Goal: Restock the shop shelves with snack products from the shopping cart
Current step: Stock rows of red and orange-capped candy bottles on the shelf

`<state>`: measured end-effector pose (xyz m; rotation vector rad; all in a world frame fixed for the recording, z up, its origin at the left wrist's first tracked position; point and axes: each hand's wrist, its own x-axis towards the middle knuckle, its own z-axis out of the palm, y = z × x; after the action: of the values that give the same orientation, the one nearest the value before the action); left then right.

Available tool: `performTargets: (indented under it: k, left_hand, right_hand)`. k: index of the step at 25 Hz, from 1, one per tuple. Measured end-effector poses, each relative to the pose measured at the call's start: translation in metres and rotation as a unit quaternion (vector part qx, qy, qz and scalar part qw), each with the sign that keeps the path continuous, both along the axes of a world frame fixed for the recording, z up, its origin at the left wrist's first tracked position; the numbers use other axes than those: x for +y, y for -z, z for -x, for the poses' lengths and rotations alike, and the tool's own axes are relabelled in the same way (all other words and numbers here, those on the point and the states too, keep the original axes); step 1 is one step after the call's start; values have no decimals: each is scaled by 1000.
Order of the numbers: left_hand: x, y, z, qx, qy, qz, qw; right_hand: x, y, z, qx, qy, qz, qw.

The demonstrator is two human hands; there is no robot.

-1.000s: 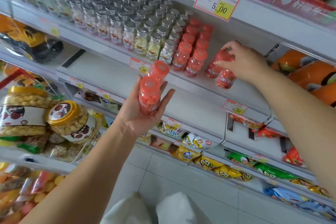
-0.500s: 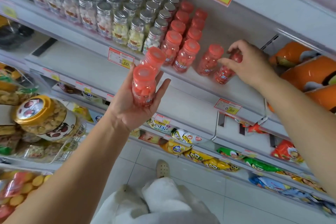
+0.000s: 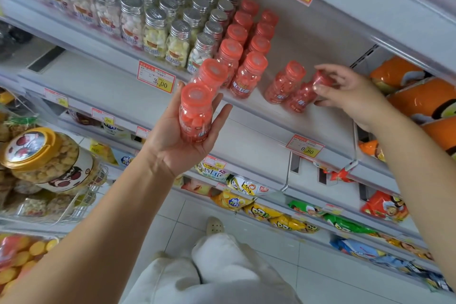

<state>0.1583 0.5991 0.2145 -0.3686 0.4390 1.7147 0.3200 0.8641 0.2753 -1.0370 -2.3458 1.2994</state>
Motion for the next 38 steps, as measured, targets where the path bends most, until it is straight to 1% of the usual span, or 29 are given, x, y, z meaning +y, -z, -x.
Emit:
performTargets:
  k: [3, 7, 15, 17, 19, 22, 26, 32, 38]
  left_hand:
    - [-4, 5, 0, -1, 2, 2, 1000]
    - [-9, 6, 2, -6, -6, -1, 1000]
    - [-13, 6, 10, -16, -40, -35, 998]
    - [-17, 10, 13, -20, -48, -38, 998]
    - [-21, 13, 15, -23, -57, -35, 997]
    - [-25, 13, 18, -34, -75, -29, 996]
    - [-28, 11, 19, -27, -92, -23, 995]
    - [-33, 14, 12, -42, -101, -10, 994]
    - [-29, 12, 7, -48, -91, 2, 995]
  right_hand:
    - [10, -4, 12, 23, 41, 31, 998]
    - [16, -2, 23, 17, 42, 52, 998]
    - [49, -5, 89, 71, 143, 119, 980]
    - [58, -4, 107, 61, 150, 110, 981]
    - [61, -6, 125, 26, 147, 94, 984]
    - [57, -12, 151, -3, 139, 94, 986]
    - [54, -10, 178, 3, 147, 96, 985]
    - [43, -12, 207, 22, 135, 106, 985]
    - [45, -9, 219, 15, 108, 47, 993]
